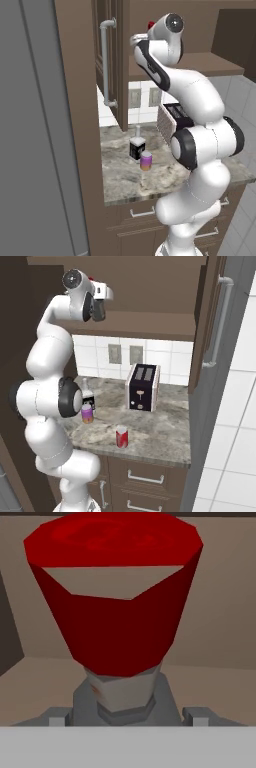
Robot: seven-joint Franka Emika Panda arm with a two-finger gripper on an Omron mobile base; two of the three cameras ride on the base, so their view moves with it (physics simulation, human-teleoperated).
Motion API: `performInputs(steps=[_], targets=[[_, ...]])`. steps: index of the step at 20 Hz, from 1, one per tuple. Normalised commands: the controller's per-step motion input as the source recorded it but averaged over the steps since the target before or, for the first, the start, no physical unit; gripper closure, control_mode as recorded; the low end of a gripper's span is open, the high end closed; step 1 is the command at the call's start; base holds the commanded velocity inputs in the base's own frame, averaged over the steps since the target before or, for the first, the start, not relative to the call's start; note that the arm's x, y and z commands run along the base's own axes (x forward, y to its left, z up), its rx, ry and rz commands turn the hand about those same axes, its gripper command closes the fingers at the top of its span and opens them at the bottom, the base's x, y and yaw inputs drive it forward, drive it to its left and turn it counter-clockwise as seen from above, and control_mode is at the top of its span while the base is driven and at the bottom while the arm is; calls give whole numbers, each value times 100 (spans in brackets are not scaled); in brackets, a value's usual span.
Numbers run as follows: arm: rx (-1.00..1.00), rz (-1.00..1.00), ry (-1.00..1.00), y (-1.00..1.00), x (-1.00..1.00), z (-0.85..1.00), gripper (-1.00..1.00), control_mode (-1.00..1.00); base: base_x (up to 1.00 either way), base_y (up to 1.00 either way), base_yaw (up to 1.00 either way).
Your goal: Sort all alcoholic drinks to one cabinet, and non-alcoholic drinks to the other.
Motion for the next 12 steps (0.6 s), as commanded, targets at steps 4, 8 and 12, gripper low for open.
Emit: performInputs(steps=[4, 8, 12], targets=[[0, 0, 0, 7, 64, -37, 100, -100, 0, 0, 0], [0, 0, 0, 6, 58, -44, 100, -100, 0, 0, 0], [0, 0, 0, 5, 41, -46, 100, -100, 0, 0, 0]])
